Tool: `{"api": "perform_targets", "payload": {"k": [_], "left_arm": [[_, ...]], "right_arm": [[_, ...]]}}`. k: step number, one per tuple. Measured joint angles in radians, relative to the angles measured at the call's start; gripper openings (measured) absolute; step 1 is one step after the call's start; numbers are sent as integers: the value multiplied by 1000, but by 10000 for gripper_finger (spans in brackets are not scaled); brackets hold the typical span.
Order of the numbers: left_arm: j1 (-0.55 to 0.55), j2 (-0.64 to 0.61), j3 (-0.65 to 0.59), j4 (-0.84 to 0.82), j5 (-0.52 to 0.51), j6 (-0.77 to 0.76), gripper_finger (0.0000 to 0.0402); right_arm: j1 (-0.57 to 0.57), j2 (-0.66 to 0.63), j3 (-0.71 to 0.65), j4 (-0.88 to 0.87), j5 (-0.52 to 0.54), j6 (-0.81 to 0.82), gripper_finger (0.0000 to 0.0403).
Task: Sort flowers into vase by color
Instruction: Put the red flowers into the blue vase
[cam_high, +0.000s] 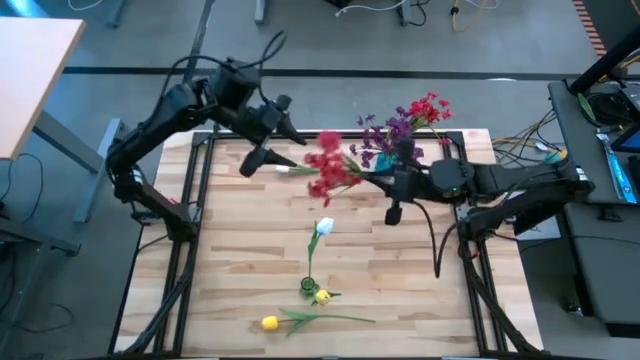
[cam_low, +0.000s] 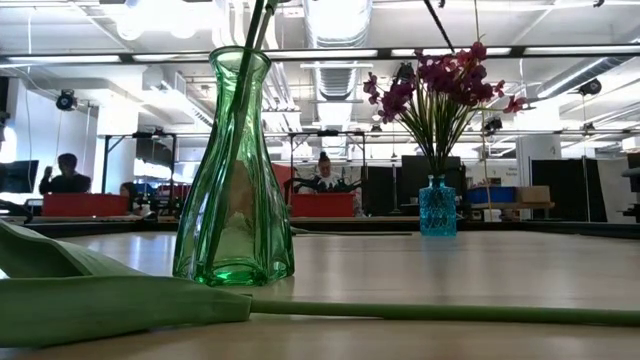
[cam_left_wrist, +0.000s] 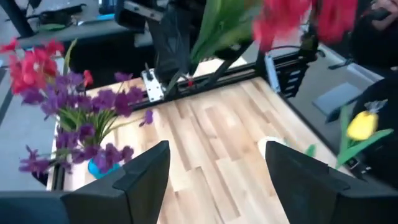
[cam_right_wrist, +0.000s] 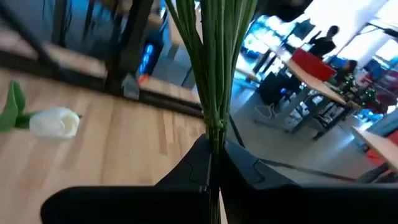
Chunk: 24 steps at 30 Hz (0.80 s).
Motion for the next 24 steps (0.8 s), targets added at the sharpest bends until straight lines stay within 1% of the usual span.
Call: {"api": "perform_targets", "payload": {"k": [3,7,10,11,13,16,18,20,22,24], "left_arm": [[28,-32,-139,93,0,-5,239],[96,-78,-309,173,2,-39,231],[156,-132,-460,335,26,-79,226],[172,-151,-519,402,47,-88,225],[194,-191,-644,589,81,-100,222],[198,-250,-833,919,58,-97,218],[184,-263,-938,1116,15,-94,217],[166,-261,-1014,1257,-28,-94,217],[155,-261,-1057,1337,-59,-94,216],[148,-266,-1072,1361,-100,-97,216]], "right_arm": [[-8,-95,-190,220,2,63,12],[-14,-213,-440,517,43,140,12],[-13,-253,-603,774,93,159,12],[-12,-259,-651,851,124,162,12],[-13,-262,-734,1007,209,161,12],[-14,-239,-825,1224,321,162,12],[-17,-222,-859,1295,390,157,12],[-24,-210,-877,1298,412,150,12],[-28,-189,-885,1297,415,153,12],[-36,-166,-892,1298,444,166,12]]}}
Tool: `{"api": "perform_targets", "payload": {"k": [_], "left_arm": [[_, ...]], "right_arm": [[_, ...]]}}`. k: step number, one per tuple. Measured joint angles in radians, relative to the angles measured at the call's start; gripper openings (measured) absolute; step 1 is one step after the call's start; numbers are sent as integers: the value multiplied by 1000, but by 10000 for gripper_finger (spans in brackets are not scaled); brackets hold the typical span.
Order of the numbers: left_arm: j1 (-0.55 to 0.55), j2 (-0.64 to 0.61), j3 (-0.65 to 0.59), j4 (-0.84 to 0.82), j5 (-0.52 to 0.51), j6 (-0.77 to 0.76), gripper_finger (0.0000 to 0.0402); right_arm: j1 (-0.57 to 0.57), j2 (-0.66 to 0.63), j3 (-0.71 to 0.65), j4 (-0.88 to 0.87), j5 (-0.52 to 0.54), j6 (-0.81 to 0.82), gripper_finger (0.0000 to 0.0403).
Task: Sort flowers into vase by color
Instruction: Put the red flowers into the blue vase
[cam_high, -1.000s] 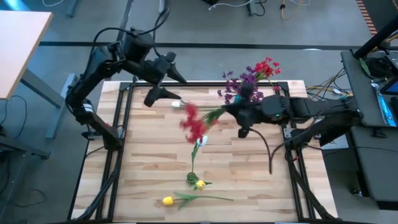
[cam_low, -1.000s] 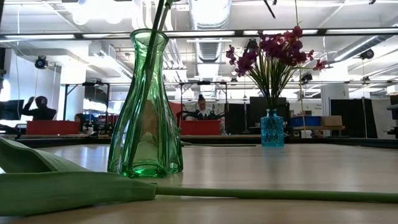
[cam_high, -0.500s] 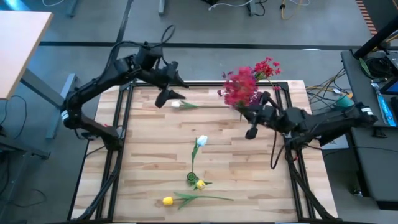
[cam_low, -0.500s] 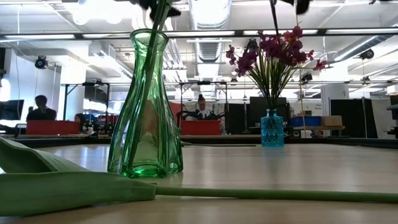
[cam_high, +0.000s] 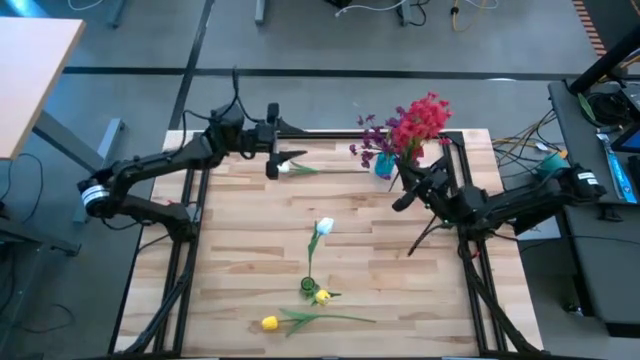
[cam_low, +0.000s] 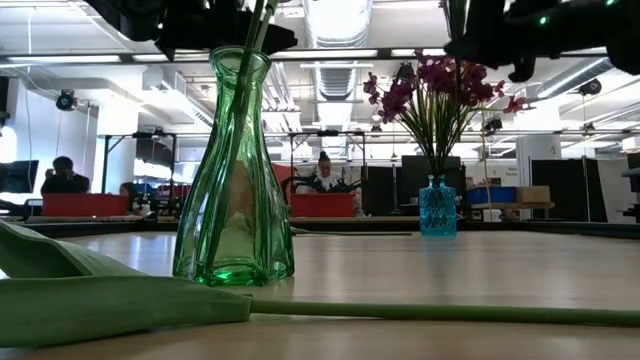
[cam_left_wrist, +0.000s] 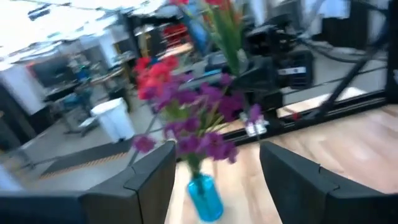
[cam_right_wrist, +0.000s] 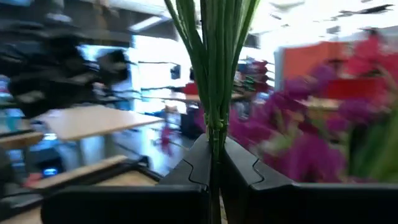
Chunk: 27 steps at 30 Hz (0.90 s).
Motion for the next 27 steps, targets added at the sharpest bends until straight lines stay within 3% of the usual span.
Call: {"api": "perform_targets", "payload": {"k": [4,14,27], "left_arm": [[-27,0,-8,-20,-69,28,216],[-36,30,-18,-27,-122,74,216],[-35,33,-18,-69,-126,79,216]], "right_arm": [[-46,52,-8,43,79,8,12],[-225,177,2,188,-53,13,12],[-272,267,93,227,-52,-138,12]]}}
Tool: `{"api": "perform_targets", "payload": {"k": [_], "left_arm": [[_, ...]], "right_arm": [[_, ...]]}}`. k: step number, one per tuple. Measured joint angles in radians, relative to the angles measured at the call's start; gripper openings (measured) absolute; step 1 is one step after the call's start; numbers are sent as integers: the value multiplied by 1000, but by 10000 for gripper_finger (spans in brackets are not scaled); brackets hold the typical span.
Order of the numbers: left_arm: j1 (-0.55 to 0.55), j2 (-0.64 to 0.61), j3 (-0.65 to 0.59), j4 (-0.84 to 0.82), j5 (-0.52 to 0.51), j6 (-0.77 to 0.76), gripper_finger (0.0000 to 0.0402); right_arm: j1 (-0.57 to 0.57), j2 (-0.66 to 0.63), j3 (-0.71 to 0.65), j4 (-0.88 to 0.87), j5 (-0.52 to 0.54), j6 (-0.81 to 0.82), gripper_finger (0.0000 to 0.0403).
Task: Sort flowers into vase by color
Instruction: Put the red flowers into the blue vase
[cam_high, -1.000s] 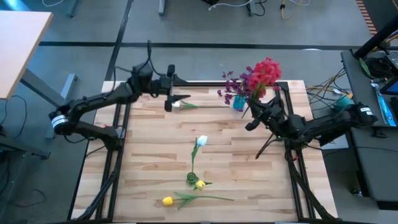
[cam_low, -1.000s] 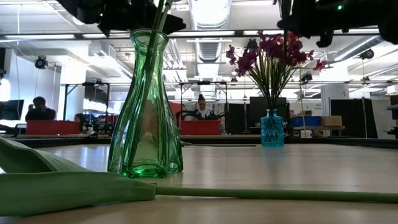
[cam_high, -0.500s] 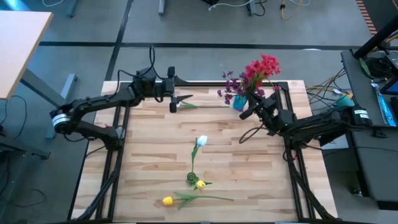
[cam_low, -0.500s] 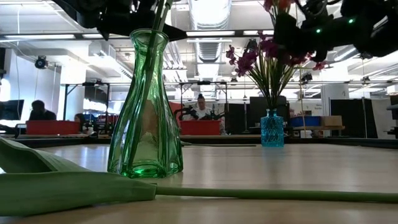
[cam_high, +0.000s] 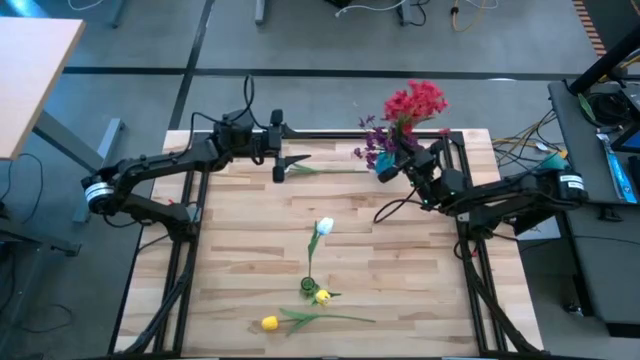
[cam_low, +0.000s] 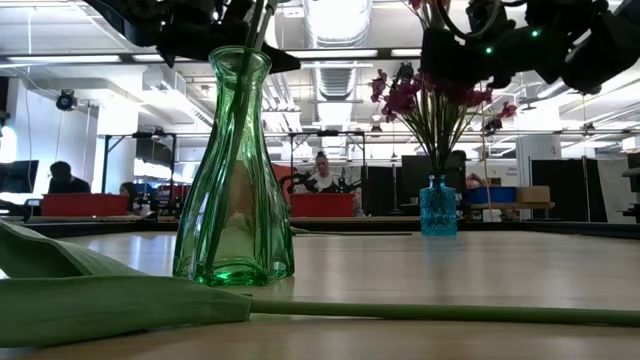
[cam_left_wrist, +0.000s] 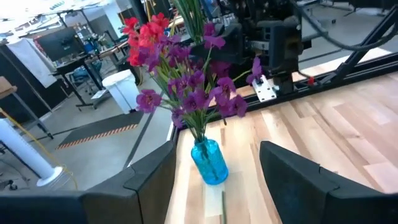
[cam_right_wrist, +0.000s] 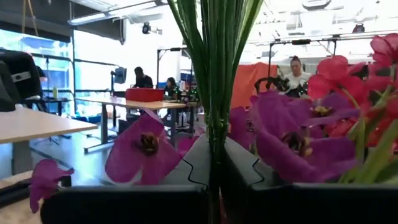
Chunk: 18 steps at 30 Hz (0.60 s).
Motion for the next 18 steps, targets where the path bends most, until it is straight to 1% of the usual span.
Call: {"api": "perform_targets", "payload": {"k": [3,7,10,12,14,16,18], "left_arm": [[0,15,0,1,-31,3,216],[0,48,0,11,-34,9,216],[7,73,0,31,-24,79,217],[25,94,0,63,25,107,217],[60,119,0,111,97,103,217],[102,146,0,156,179,72,217],[138,178,0,202,240,26,217]], "right_arm": [[1,5,7,-3,6,-10,12],[9,-16,7,-12,23,-14,12],[24,-34,3,-19,34,-40,12],[32,-44,2,-28,33,-41,12],[37,-54,1,-44,33,-32,12],[42,-57,0,-66,33,-8,12],[46,-54,-5,-79,32,17,12]]}}
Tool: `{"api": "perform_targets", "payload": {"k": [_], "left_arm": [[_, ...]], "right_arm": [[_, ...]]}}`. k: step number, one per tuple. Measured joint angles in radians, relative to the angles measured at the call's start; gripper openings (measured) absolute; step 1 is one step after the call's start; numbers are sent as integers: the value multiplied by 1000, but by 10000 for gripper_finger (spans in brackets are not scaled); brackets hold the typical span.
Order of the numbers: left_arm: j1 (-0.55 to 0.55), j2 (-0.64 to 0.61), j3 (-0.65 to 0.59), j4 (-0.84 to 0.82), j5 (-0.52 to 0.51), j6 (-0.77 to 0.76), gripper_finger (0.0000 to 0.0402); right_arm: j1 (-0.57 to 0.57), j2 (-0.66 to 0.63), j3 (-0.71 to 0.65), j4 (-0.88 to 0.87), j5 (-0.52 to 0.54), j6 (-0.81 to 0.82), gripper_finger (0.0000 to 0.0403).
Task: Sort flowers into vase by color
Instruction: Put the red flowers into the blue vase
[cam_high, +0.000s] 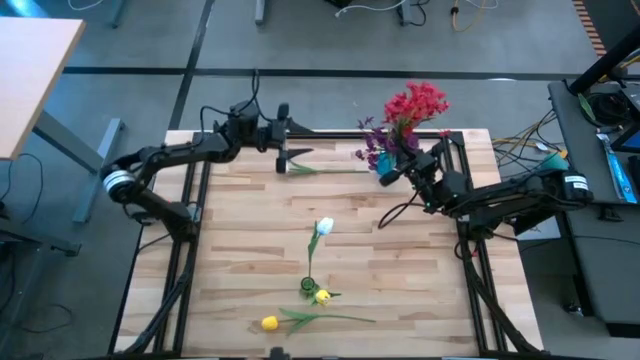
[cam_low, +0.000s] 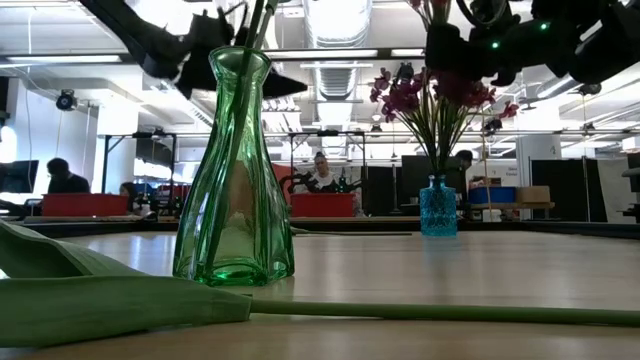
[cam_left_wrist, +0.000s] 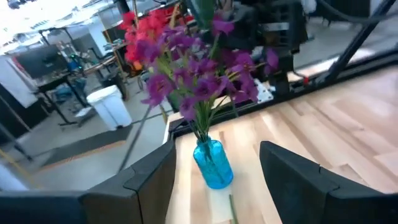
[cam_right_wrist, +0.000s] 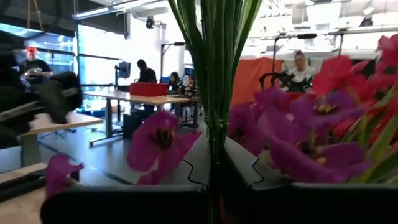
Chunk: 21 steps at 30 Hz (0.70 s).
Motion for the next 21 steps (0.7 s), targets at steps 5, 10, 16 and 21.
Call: {"api": "perform_targets", "payload": {"k": [5,10,16,21], "left_arm": [[9,99,0,104,14,-110,217],[1,172,0,230,17,-118,217],[1,230,15,305,17,-155,217],[-1,242,30,305,47,-192,217]], "right_arm": [[0,6,-5,-26,-1,39,12],[0,6,-5,-29,51,7,12],[-21,6,-6,-20,68,12,12],[-42,5,-6,-2,70,12,12]]}}
